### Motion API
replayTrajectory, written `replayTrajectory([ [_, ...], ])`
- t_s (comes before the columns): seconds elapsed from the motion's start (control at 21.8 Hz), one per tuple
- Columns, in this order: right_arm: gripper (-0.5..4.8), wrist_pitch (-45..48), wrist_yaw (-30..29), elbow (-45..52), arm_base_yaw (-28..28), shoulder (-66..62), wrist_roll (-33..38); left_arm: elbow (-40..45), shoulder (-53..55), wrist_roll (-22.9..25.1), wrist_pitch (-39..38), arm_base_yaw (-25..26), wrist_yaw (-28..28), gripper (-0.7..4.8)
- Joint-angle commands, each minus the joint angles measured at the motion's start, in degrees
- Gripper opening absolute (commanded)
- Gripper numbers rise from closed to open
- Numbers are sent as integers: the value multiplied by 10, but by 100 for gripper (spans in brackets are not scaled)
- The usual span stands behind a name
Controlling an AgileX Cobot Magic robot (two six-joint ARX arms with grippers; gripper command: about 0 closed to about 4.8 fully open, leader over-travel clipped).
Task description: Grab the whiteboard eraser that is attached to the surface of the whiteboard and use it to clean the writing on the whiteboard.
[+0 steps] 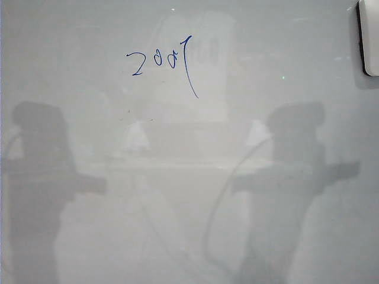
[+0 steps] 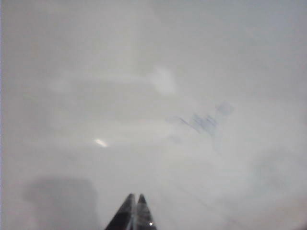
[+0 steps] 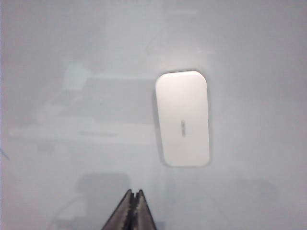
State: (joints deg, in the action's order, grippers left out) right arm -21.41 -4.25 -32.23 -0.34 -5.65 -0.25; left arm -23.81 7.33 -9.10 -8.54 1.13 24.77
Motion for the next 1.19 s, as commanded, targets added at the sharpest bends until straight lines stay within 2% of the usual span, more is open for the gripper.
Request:
replayTrajectory([
  [0.05,56,-27,-3,-45,0,-36,-32,-37,46,14,-47,0,85,-6],
  [0.09,105,-27,-4,-45,0,-58,-32,-53,55,21,-77,0,87,-6],
  [0.23,133,-19,15,-45,0,-111,-32,-61,54,31,-81,0,101,-6],
  [0.27,174,-5,29,-45,1,-129,-32,-61,54,31,-82,0,102,-6],
  [0.37,269,53,41,-44,0,-179,-32,-61,54,31,-83,0,103,-6],
  [0.5,330,144,46,-44,1,-239,-31,-61,54,31,-94,0,115,-6],
  [0.64,338,235,69,-44,1,-310,-31,-61,54,32,-107,0,114,-6],
  [0.82,349,274,88,-44,5,-371,-38,-61,54,44,-107,0,101,-6],
  [0.96,410,306,106,-43,12,-413,-61,-61,54,47,-107,0,97,-6],
  [1.19,410,353,125,-43,26,-454,-61,-61,54,47,-107,0,97,-6],
])
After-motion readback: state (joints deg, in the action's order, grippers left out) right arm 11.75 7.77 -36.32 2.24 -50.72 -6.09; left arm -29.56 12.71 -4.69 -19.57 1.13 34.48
